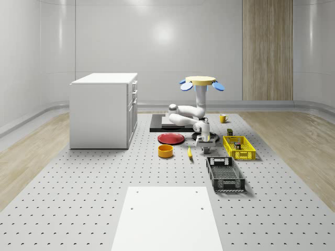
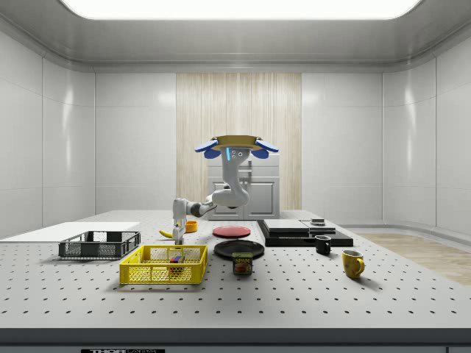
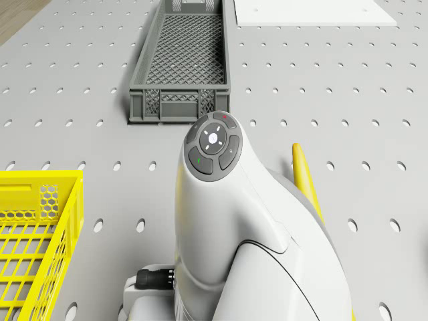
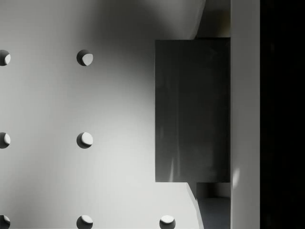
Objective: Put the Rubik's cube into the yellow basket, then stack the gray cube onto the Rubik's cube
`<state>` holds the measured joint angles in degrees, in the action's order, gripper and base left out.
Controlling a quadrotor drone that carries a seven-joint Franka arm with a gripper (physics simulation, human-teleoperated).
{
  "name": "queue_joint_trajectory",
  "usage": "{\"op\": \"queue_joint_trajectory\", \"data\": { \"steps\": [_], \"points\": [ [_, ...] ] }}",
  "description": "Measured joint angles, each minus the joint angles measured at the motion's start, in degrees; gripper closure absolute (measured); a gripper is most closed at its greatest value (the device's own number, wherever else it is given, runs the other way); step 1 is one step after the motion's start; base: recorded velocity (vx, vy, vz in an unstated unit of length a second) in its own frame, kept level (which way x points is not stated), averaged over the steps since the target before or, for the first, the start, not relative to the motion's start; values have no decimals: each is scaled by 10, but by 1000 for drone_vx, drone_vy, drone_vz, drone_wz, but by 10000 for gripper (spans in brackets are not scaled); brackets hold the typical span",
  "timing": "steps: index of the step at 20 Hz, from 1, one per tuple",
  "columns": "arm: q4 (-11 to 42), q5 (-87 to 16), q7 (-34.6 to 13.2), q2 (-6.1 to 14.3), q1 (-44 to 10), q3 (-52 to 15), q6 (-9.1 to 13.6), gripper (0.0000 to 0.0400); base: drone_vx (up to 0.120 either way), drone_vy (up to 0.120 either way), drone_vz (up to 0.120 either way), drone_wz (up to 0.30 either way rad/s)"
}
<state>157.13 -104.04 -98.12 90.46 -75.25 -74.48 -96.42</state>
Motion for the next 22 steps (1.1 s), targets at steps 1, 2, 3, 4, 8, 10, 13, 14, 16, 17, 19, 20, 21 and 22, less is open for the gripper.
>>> {"op": "queue_joint_trajectory", "data": {
  "steps": [1,2,3,4,8,10,13,14,16,17,19,20,21,22],
  "points": [
    [0,0,0,0,0,0,0,135,0,0,0,0],
    [0,0,0,0,0,0,0,138,0,0,0,0],
    [0,0,0,0,0,0,0,141,0,0,0,0],
    [0,-1,0,-1,0,0,0,143,0,0,0,0],
    [0,-1,0,-1,0,1,1,147,0,0,0,0],
    [0,0,0,-1,1,-1,2,148,0,0,0,0],
    [4,12,1,-1,3,-13,7,149,0,0,0,0],
    [5,17,1,-1,4,-20,9,149,0,0,0,0],
    [8,31,1,-1,7,-34,15,149,0,0,60,0],
    [10,38,1,0,8,-42,18,150,0,0,120,0],
    [12,49,2,0,9,-54,22,150,0,0,120,0],
    [13,54,2,1,10,-59,24,150,0,0,120,0],
    [14,58,2,1,10,-63,25,150,-120,120,120,0],
    [14,61,2,1,11,-66,26,150,-120,120,120,0]
  ]
}}
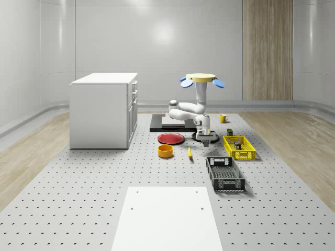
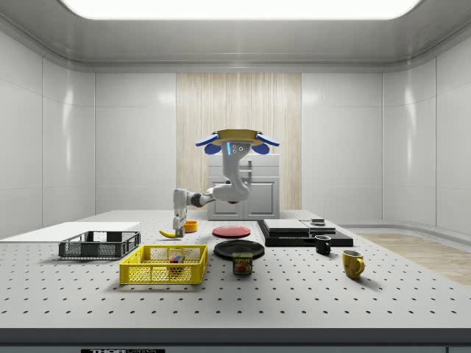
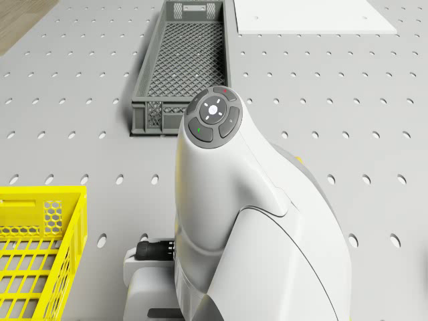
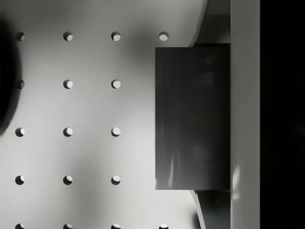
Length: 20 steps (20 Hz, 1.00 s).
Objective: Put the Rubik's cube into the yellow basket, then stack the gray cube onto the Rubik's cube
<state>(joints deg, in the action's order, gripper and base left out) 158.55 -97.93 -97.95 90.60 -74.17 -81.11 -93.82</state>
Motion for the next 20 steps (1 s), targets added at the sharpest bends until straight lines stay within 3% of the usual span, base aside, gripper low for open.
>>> {"op": "queue_joint_trajectory", "data": {
  "steps": [5,20],
  "points": [
    [1,10,0,2,1,-10,2,150,-104,120,112,0],
    [2,16,0,7,1,-15,-1,150,0,120,0,0]
  ]
}}
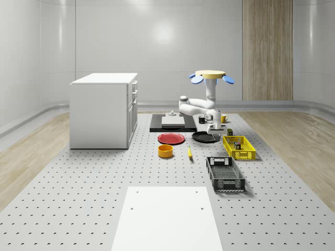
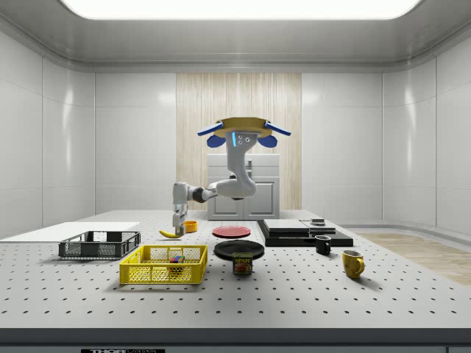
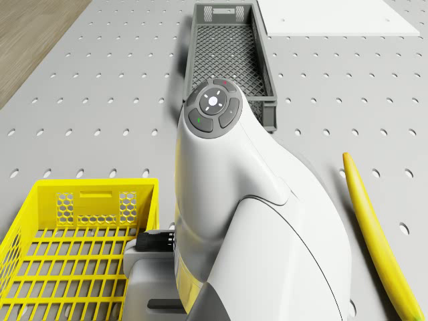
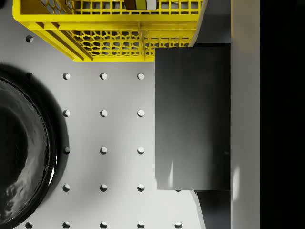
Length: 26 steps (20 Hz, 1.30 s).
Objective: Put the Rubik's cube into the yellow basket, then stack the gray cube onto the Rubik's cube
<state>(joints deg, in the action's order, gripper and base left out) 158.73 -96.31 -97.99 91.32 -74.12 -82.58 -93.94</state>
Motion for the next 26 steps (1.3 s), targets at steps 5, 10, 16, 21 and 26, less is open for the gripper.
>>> {"op": "queue_joint_trajectory", "data": {
  "steps": [5,10,16,21,26],
  "points": [
    [0,1,0,1,0,0,-1,150,0,120,0,0],
    [0,1,0,2,0,0,-2,150,0,120,0,0],
    [0,2,0,4,0,0,-3,150,-67,120,0,0],
    [0,2,0,4,-1,0,-4,150,-64,120,0,0],
    [0,2,0,5,-1,0,-5,150,-40,120,0,0]
  ]
}}
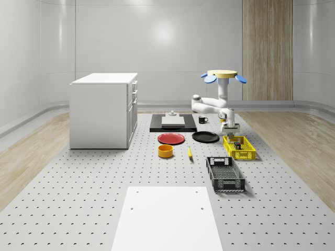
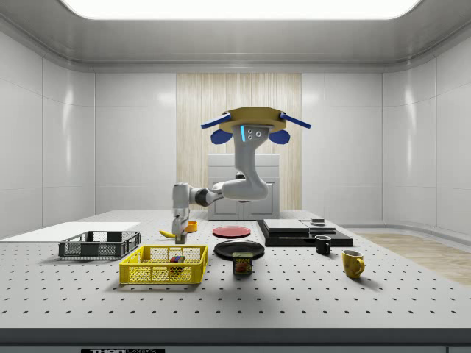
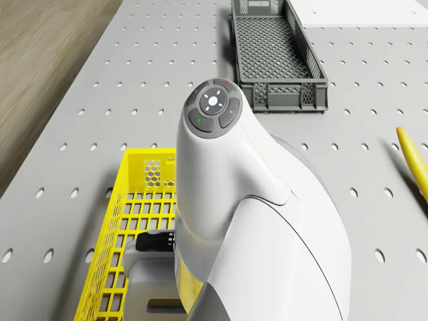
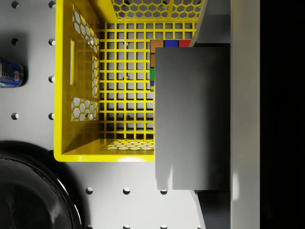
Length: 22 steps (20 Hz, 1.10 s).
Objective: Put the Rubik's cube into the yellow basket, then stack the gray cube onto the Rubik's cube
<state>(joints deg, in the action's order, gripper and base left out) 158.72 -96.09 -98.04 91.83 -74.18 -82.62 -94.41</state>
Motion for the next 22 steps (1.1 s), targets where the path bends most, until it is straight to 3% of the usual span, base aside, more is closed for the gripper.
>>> {"op": "queue_joint_trajectory", "data": {
  "steps": [12,22],
  "points": [
    [0,0,0,1,0,0,-1,150,0,107,0,0],
    [-5,-28,-1,1,-5,31,-13,150,0,0,0,0]
  ]
}}
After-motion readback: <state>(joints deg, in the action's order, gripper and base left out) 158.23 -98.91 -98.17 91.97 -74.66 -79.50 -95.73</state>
